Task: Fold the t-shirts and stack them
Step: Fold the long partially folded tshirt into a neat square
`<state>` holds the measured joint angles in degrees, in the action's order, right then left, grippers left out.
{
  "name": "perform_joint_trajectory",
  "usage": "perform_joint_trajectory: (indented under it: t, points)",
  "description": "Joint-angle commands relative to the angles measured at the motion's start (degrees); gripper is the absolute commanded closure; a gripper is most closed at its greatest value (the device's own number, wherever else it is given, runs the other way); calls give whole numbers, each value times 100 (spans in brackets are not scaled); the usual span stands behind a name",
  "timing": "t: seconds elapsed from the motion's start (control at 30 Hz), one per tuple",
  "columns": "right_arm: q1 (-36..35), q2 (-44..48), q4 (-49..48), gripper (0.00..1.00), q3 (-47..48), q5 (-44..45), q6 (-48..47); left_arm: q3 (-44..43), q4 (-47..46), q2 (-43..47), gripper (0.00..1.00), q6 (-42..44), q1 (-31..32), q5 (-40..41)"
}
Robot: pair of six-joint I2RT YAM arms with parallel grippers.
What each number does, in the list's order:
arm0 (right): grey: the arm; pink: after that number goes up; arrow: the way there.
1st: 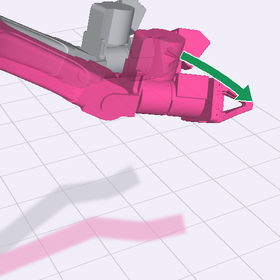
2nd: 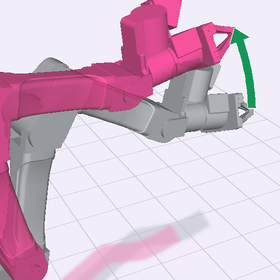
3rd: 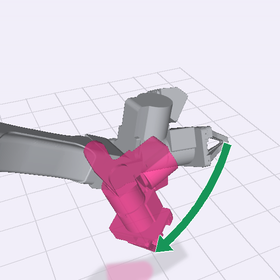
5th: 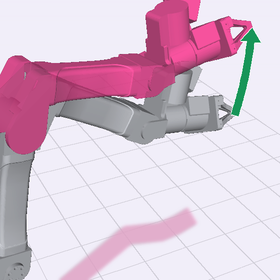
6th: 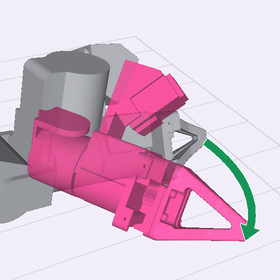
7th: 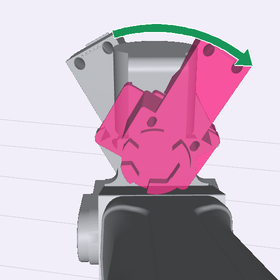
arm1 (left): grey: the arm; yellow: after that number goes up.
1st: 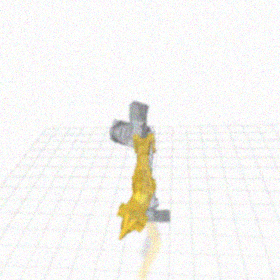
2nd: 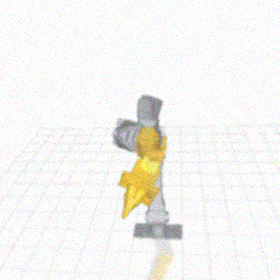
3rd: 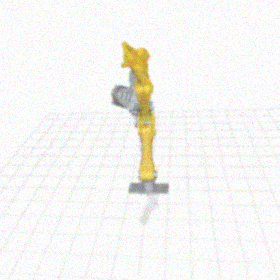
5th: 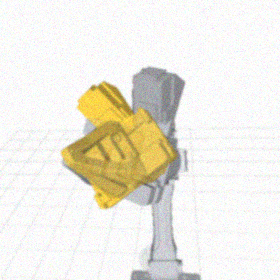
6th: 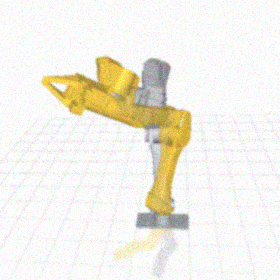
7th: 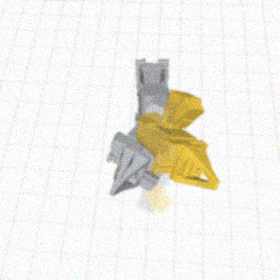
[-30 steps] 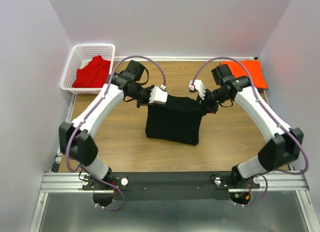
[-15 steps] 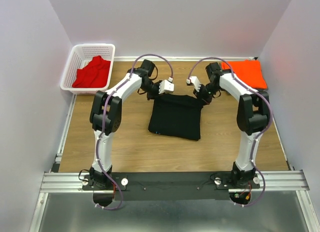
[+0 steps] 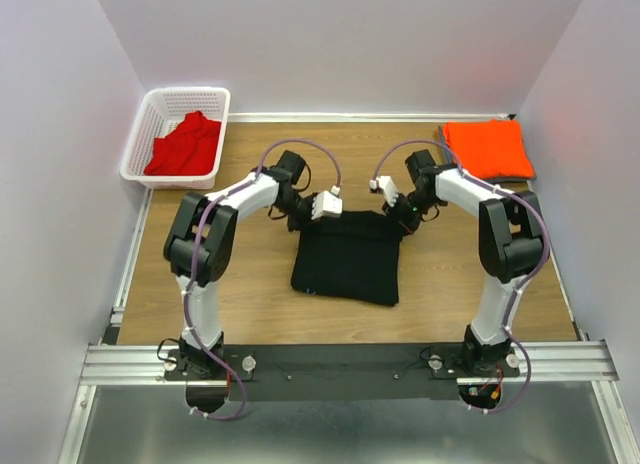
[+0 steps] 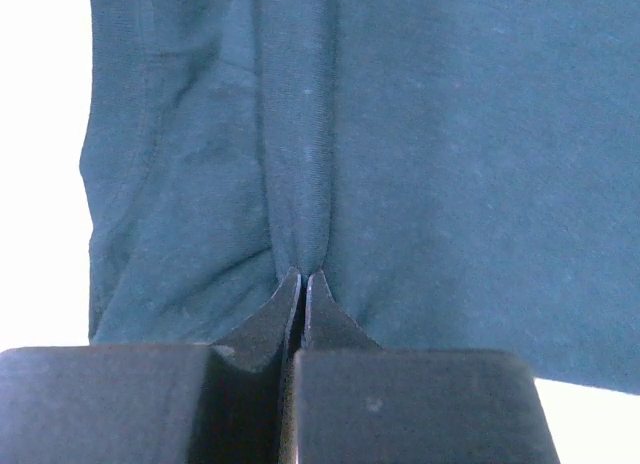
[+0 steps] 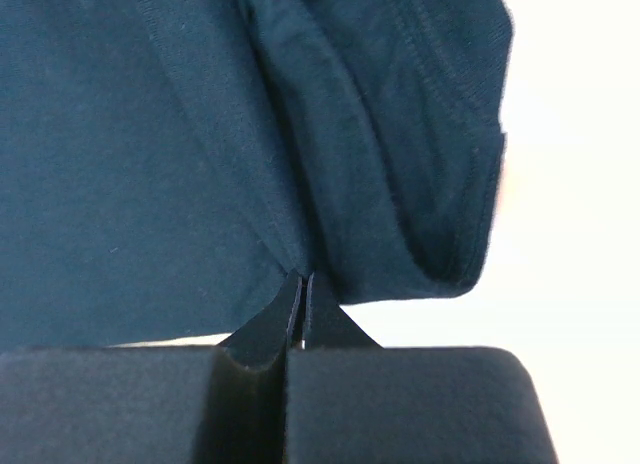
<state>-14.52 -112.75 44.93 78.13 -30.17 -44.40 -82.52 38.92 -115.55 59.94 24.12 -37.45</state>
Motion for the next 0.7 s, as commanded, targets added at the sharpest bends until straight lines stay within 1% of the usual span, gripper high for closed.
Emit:
perform_joint_trajectory:
  t: [0.0,0.07,0.1,0.13,0.17,0.2,0.23,0.27,0.3,0.33,0.4,0.47,0.5,0.53,0.6,0.67]
  points:
    - [-261,814,174,99,-1016,-199,493,1008,458,751,96,131,180,-183]
    - [-331,1375,218,99,-1308,-252,686,1386,607,1156,92,289,260,-280]
    - [-367,1518,270,97,-1422,-322,757,1475,756,1279,82,351,260,-437]
    - [-367,1623,349,91,-1397,-383,853,1554,775,1515,77,351,260,-473]
    - [-358,1677,550,82,-1318,-454,985,1642,784,1639,72,386,260,-534]
    - [-349,1738,700,72,-1205,-646,1186,1738,767,1754,64,447,260,-570]
    - [-341,1739,850,54,-1064,-804,1267,1757,723,1877,61,448,260,-588]
    - [-323,1721,1016,52,-767,-954,1537,1740,636,2052,58,439,260,-597]
    - [-271,1660,1035,52,-625,-1216,1688,1696,617,2097,54,439,269,-675]
    - [-235,1599,1036,52,-310,-1341,1820,1626,600,2124,53,431,295,-737]
    - [-139,1432,1018,54,-1,-1691,2109,1346,547,2054,52,361,426,-868]
    - [-77,976,1001,57,324,-1921,2399,1160,425,1870,51,89,523,-895]
    - [-51,774,992,60,613,-2131,2471,1046,154,1800,50,-43,585,-887]
    - [-16,450,974,64,729,-2185,2532,993,64,1642,50,-175,663,-887]
    - [-7,149,922,68,1027,-2264,2673,818,-242,1492,50,-377,752,-869]
    - [-7,-202,790,69,1204,-2308,2901,590,-358,1220,49,-483,857,-922]
